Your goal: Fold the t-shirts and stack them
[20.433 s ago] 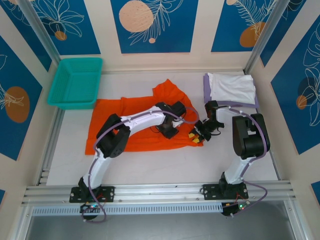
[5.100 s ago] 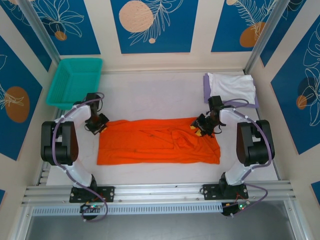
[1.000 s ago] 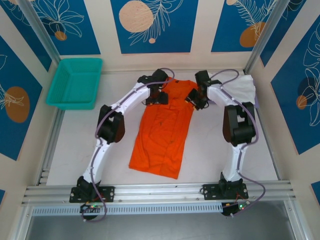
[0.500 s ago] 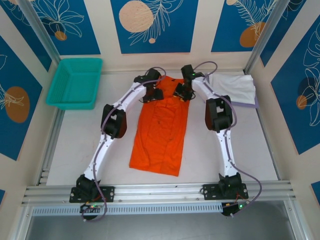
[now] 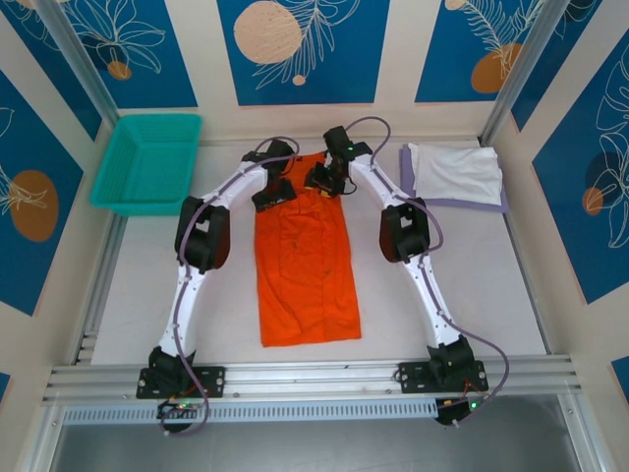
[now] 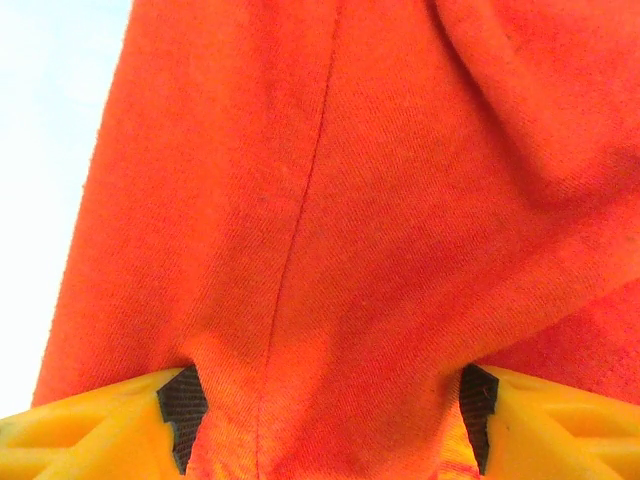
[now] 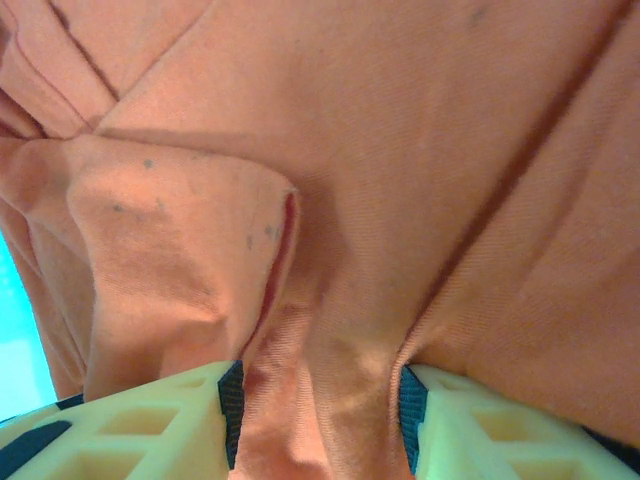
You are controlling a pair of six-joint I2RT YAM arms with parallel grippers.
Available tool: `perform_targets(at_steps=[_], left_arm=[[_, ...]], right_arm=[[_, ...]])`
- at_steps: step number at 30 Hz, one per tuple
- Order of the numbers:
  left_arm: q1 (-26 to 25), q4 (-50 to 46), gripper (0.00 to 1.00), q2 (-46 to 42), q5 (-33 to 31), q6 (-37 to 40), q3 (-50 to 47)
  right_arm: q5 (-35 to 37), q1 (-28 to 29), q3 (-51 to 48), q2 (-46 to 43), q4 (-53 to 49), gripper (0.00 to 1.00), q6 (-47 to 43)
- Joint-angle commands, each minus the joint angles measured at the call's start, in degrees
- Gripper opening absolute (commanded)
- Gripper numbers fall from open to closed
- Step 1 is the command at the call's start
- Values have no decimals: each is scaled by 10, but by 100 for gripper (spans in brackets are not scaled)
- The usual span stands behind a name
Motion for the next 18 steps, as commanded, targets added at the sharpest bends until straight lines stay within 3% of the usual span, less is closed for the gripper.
perform_targets(at_steps=[1,7,11,15,18], left_arm=[[5,-6,72,16,37,-28,13],[9,-13,74,53,61,-15,75],[15,5,77,59,111,4,102],[16,-3,88,49,159,29,174],[15,2,97,6,181,37,194]], right_arm=[[8,-43,-42,-13,-52,51,10],[-15,-85,-14,-9,-30,55,-9],[-47,-96,30,-7,-21,59,-9],[-75,-96,58,-42,-32,62,13],[-72,-95,12,-121,-30,63,20]])
